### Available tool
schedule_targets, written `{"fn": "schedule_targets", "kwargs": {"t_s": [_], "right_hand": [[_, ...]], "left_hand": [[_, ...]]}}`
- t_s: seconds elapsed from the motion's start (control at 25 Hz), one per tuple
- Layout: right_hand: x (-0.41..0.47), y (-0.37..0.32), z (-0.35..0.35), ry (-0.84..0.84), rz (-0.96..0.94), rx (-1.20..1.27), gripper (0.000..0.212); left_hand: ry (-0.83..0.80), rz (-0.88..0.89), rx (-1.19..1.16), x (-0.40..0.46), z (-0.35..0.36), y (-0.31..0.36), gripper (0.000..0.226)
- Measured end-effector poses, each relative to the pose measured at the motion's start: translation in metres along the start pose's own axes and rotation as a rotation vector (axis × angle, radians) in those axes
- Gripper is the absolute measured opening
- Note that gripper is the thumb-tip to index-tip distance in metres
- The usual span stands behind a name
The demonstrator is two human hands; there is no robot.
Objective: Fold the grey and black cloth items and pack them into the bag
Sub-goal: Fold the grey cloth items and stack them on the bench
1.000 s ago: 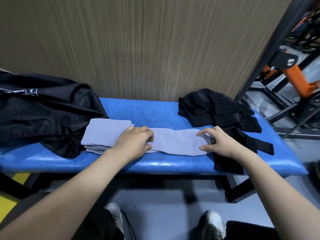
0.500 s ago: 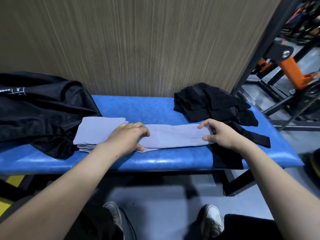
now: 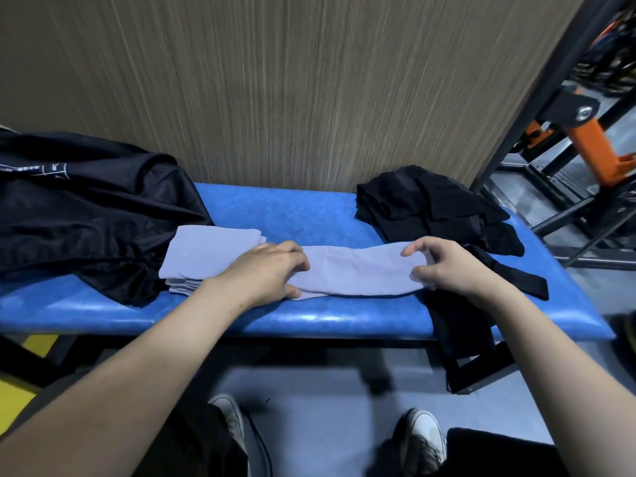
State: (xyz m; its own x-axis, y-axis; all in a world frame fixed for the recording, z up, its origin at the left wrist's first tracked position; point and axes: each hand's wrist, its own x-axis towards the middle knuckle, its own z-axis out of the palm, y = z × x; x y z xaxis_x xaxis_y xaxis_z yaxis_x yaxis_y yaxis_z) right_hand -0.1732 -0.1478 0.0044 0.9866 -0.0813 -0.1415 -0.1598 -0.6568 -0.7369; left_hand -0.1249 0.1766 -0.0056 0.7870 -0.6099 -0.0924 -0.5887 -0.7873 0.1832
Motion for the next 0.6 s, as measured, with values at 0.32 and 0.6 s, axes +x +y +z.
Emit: {"fn": "schedule_targets", "kwargs": {"t_s": [0.32, 0.6], "right_hand": [[0.004, 0.039, 0.035, 0.499, -0.274, -0.408, 0.030], [0.034, 0.037, 0.025, 0.582, -0.472, -0.647, 0.029]], "left_hand": [[0.022, -0.015, 0.029, 0.001, 0.012, 0.014, 0.057], [0.037, -0.008, 0.037, 0.007, 0.014, 0.012, 0.056]]}}
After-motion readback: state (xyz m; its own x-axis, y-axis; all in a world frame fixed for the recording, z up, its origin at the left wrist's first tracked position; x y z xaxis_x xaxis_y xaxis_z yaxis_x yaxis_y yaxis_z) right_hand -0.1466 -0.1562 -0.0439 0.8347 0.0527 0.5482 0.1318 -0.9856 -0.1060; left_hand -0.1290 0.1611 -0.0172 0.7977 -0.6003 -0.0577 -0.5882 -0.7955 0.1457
